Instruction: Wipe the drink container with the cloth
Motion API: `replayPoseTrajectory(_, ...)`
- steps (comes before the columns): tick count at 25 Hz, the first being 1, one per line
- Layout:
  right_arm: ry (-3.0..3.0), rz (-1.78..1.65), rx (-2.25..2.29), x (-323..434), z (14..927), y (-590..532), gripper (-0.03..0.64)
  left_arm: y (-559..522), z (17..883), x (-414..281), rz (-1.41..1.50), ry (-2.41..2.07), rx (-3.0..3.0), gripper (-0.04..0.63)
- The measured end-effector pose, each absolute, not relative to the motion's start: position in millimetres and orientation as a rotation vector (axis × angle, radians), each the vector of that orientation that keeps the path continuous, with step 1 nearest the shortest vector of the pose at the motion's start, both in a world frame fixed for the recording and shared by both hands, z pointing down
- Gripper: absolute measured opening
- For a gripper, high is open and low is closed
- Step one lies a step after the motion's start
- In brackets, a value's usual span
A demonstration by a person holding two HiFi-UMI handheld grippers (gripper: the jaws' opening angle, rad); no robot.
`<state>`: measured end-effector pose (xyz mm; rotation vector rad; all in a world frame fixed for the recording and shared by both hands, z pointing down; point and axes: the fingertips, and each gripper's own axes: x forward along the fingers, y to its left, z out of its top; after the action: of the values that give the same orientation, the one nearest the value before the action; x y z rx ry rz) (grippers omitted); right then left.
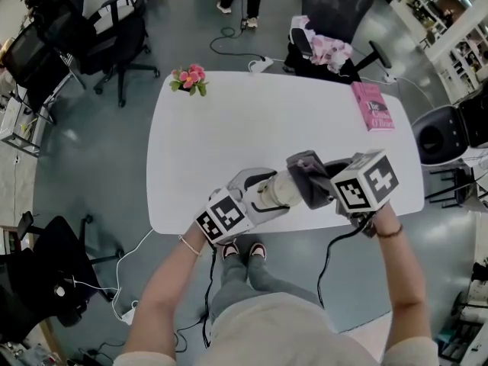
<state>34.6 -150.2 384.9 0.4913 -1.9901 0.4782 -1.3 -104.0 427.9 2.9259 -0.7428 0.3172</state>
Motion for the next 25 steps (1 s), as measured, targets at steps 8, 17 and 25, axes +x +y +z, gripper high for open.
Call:
replayPoseTrajectory(8, -2.016, 0.492, 0.585, 46.5, 382.9, -159.6, 0.069, -104.1, 429.2, -2.2, 0.336, -0.74, 2.921, 0.353)
replayPoseTrajectory(17, -2.137, 0.613, 0.7, 67.0, 374.3, -154.8, 0.069, -104.2, 429.4, -3.1, 0.353, -0.742, 2.919, 0.353)
replayPoseTrajectory(25, -2.419, 0.848, 0.615, 82.0, 370.8, -105.9, 0.067, -104.1, 428.4, -2.5, 0.352, -0.75, 2.913, 0.353)
